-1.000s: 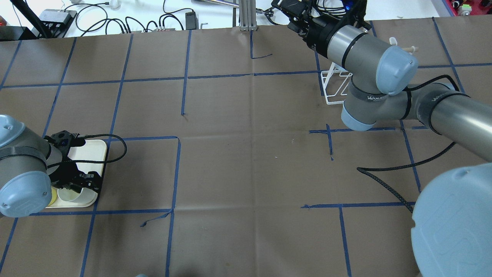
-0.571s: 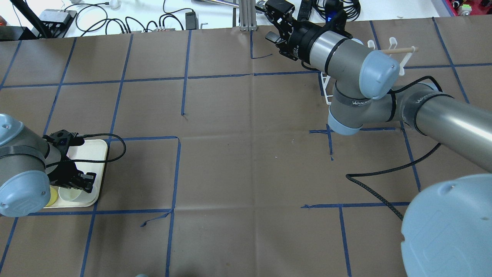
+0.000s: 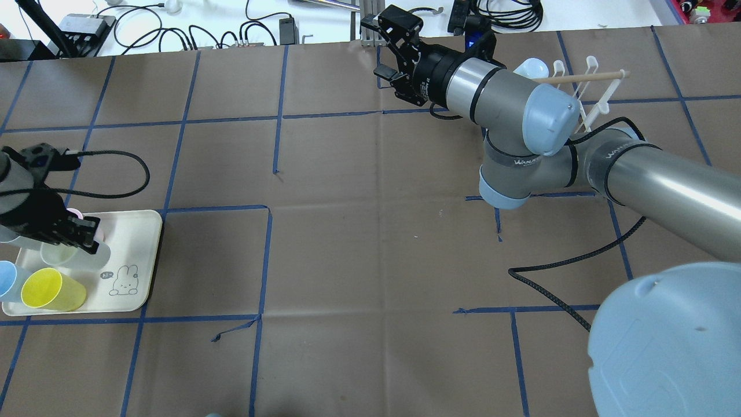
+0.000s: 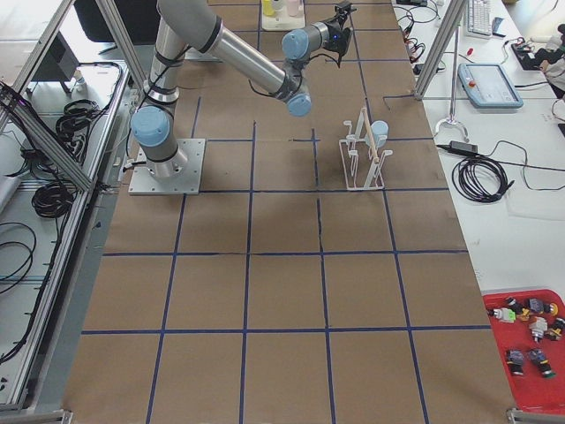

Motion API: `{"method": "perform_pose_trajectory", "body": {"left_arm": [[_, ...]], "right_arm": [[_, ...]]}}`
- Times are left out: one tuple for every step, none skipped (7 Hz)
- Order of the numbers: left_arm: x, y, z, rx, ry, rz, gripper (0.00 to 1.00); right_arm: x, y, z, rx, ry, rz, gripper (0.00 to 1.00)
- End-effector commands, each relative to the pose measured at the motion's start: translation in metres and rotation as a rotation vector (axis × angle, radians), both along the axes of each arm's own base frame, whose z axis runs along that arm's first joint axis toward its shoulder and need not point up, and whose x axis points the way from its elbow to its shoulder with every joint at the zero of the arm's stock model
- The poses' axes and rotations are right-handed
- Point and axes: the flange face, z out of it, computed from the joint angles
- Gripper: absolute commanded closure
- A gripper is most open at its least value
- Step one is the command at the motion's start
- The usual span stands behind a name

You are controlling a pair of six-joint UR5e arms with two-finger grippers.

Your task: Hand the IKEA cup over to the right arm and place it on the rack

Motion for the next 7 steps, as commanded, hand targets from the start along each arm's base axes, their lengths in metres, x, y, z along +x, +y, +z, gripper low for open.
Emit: {"method": "perform_pose_trajectory", "body": {"left_arm": [[0.0,-0.029,0.09,-0.004,0.008,-0.019,1.0],[-0.008,-0.041,0.103,-0.009,0.011,-0.037,1.0],[-0.006,-0.056,0.098,-0.014,0.016,-0.052,1.0],[-0.009,-0.08,0.09,-0.103,0.102,-0.066,1.0],[-0.011,-0.104,0.081,-0.237,0.161,-0.111,1.0],[-0.017,-0.12,0.071,-0.336,0.239,-0.144,1.0],[-0.021,-0.129,0.071,-0.413,0.288,-0.162,1.0]], "right_arm": [[0.014,0.007,-0.003,0.007,-0.001,0.024,0.0],[0.021,0.01,-0.005,0.015,0.0,0.025,0.01],[0.021,0.01,-0.005,0.026,-0.003,-0.007,0.01],[0.026,0.012,-0.009,0.05,-0.007,-0.07,0.01],[0.025,0.022,-0.017,0.064,0.007,-0.12,0.01],[0.02,0.033,-0.022,0.032,0.006,-0.152,0.01],[0.014,0.037,-0.02,-0.003,-0.007,-0.209,0.01]]}}
